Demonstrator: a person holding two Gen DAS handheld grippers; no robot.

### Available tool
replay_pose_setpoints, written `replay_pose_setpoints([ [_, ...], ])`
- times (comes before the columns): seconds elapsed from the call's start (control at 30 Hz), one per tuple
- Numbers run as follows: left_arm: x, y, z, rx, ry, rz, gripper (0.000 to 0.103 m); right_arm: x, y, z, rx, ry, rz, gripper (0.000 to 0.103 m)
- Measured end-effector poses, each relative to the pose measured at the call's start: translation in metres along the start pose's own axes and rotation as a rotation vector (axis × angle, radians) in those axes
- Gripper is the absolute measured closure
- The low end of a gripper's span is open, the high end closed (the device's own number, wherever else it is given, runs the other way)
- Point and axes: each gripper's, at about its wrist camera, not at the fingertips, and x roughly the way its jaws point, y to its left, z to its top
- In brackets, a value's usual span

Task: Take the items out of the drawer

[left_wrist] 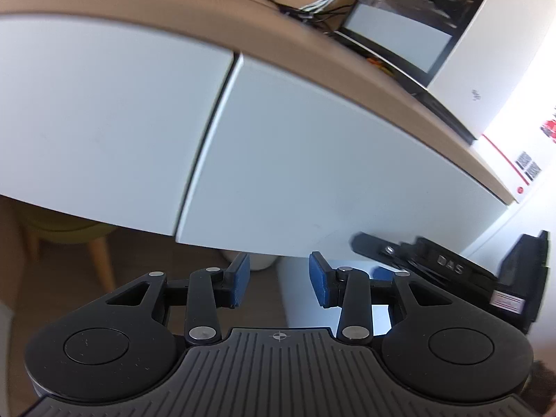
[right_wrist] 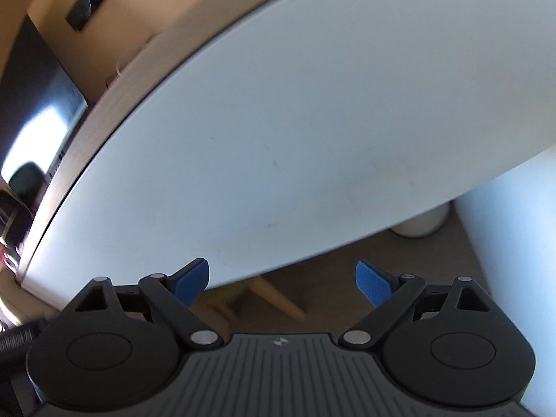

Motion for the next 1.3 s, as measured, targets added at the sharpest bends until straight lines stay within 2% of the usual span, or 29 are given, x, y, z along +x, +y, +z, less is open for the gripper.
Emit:
replay_pose_setpoints([
  [0.27,0.047,0.026,-0.038,-0.050,-0.068,-0.026,0.062,0.021,-0.031,-0.018,0.024,-0.114,0.167,0.010],
  [0.37,0.056,0.031,-0.045,-0.039,-0.126,-0.054,0.062,0.023,-0.043,-0.018,0.088,-0.135,0.263,0.009],
  [0.47,0.065,0.034,-0.051,-0.015,-0.179,-0.072,0.062,0.028,-0.054,-0.021,0.083,-0.161,0.332,0.009],
  [0.57,0.074,0.035,-0.053,-0.005,-0.202,-0.083,0.061,0.034,-0.058,-0.021,0.054,-0.167,0.375,0.008],
  [0.73,0.073,0.026,-0.054,0.056,-0.247,-0.150,0.059,0.035,-0.058,-0.019,0.076,-0.127,0.418,0.008],
  [0.77,0.073,0.024,-0.052,0.067,-0.236,-0.157,0.056,0.034,-0.057,-0.019,0.068,-0.111,0.427,0.008],
  [0.9,0.072,0.022,-0.052,0.090,-0.233,-0.173,0.056,0.030,-0.040,-0.023,-0.040,-0.033,0.473,0.008],
  [0.93,0.071,0.020,-0.054,0.102,-0.234,-0.179,0.056,0.027,-0.033,-0.026,-0.090,-0.034,0.539,0.015],
  [0.97,0.070,0.018,-0.054,0.120,-0.233,-0.183,0.056,0.019,-0.022,-0.027,-0.148,-0.061,0.617,0.017],
  [1.0,0.070,0.016,-0.055,0.136,-0.231,-0.182,0.056,0.013,-0.010,-0.026,-0.189,-0.072,0.648,0.017],
  [1.13,0.072,0.018,-0.054,0.073,-0.228,-0.198,0.056,0.007,0.013,-0.022,-0.241,-0.079,0.567,0.017],
  [1.2,0.073,0.017,-0.053,0.056,-0.226,-0.200,0.056,-0.007,-0.008,-0.034,-0.202,-0.073,0.534,0.017],
  [1.3,0.075,0.016,-0.052,0.066,-0.223,-0.189,0.056,0.012,-0.043,-0.032,-0.091,-0.077,0.440,0.013],
])
